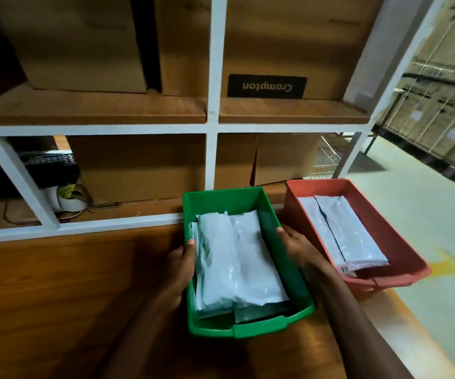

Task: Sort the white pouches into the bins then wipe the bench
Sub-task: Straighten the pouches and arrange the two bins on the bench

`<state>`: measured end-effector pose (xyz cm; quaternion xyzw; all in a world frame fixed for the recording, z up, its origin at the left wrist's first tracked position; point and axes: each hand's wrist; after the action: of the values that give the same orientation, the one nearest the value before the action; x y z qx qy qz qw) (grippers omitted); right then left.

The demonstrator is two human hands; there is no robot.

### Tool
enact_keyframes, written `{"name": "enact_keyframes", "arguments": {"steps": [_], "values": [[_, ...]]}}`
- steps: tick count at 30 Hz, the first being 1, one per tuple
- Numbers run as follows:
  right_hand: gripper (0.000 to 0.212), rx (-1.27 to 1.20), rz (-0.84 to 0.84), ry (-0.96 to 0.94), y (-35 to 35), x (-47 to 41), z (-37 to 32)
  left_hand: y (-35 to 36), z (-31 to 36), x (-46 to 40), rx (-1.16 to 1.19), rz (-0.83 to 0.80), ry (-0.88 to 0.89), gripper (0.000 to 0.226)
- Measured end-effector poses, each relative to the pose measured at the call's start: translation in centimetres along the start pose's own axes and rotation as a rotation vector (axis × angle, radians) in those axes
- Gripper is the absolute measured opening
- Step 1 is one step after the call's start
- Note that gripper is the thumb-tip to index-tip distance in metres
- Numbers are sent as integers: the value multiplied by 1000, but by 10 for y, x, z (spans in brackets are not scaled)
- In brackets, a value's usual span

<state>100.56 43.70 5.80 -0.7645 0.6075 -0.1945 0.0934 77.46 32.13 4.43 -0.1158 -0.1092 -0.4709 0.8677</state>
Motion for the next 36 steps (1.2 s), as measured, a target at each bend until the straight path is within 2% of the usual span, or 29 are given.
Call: {"name": "enact_keyframes", "arguments": {"steps": [7, 11, 24, 27, 31, 34, 36], "values": [[27, -161, -14, 74, -10, -17, 9, 23, 3, -8, -37, -25, -43, 37], [30, -152, -26, 62, -18, -23, 6, 34, 6, -13, -12, -38, -75, 39], [37, 200, 44, -147, -34, -27, -9, 50, 6, -17, -55, -90, -105, 50], [40, 281, 80, -174, -32, -10, -15, 44, 8, -7, -73, -83, -42, 46], [47, 327, 233, -312, -10, 28, -25, 23, 4, 16, -226, 28, 132, 82], [54, 312, 362, -461, 25, 57, -26, -4, -2, 48, -363, 111, 270, 66], [52, 285, 363, -550, 48, 73, -29, -25, -4, 68, -441, 178, 354, 67]]}}
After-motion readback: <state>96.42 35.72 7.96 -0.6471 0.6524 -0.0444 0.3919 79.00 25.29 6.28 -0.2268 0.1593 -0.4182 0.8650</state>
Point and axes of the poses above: each hand's wrist, its own x-axis away from the middle knuckle, its own y-axis out of the palm, z = x × y, and after that the axes turned 1 degree about z, right-handed
